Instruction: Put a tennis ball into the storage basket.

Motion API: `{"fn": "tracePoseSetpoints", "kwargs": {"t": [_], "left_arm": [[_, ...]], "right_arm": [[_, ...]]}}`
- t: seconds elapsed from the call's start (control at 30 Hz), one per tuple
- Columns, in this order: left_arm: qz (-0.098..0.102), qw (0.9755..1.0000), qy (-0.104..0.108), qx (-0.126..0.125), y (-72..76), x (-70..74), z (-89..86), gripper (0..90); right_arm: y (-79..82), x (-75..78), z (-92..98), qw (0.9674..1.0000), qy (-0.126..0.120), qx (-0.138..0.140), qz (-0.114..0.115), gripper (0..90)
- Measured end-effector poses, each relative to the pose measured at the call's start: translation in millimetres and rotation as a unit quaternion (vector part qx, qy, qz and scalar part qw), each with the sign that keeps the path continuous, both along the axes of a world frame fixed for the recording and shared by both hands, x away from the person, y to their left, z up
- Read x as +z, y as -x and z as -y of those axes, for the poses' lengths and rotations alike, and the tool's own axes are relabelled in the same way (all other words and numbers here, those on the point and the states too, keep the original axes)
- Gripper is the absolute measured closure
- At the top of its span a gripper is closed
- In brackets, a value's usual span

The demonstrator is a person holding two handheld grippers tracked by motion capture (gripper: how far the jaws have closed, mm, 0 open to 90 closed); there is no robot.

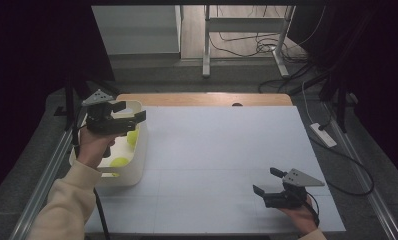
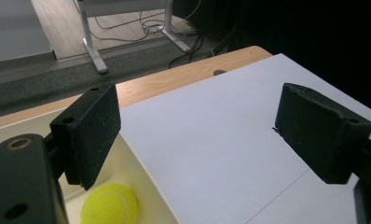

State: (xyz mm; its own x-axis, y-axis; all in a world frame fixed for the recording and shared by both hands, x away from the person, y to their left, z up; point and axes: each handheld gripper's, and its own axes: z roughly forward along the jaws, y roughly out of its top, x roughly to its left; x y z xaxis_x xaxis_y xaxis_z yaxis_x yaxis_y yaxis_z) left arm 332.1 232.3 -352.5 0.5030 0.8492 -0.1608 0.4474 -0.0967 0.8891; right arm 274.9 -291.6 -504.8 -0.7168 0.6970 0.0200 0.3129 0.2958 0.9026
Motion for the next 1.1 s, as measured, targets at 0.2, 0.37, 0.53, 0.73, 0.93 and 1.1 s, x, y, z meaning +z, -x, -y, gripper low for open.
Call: {"fn": "tracePoseSetpoints", "kwargs": {"t": [0.2, 0.37, 0.53, 0.73, 0.93, 1.1], "left_arm": [[0.004, 0.9998, 0.006, -0.021, 5.3, -0.5, 10.8, 15.0], [0.012, 0.9991, 0.003, -0.041, 9.5, 2.7, 20.5, 15.0], [0.016, 0.9982, 0.011, -0.057, 13.4, 3.7, 28.0, 14.9], [0.023, 0.9958, 0.011, -0.088, 21.6, 1.9, 42.5, 14.6], [0.017, 0.9938, 0.019, -0.108, 24.6, -5.4, 53.1, 14.0], [0.019, 0.9919, 0.025, -0.123, 32.4, -12.7, 61.8, 13.9]], "right_arm": [[1.1, 0.5, 1.0, 1.0000, -0.001, 0.001, 0.001, 8.7], [2.3, 0.2, 1.6, 1.0000, -0.002, 0.002, -0.001, 8.7], [2.4, 1.4, 2.2, 1.0000, -0.002, 0.003, 0.000, 8.7], [2.9, 1.8, 2.8, 1.0000, -0.002, 0.001, 0.002, 8.7], [4.4, 2.4, 4.6, 1.0000, -0.002, -0.004, 0.003, 8.7], [4.8, 3.0, 5.2, 1.0000, -0.002, -0.004, 0.005, 8.7]]}}
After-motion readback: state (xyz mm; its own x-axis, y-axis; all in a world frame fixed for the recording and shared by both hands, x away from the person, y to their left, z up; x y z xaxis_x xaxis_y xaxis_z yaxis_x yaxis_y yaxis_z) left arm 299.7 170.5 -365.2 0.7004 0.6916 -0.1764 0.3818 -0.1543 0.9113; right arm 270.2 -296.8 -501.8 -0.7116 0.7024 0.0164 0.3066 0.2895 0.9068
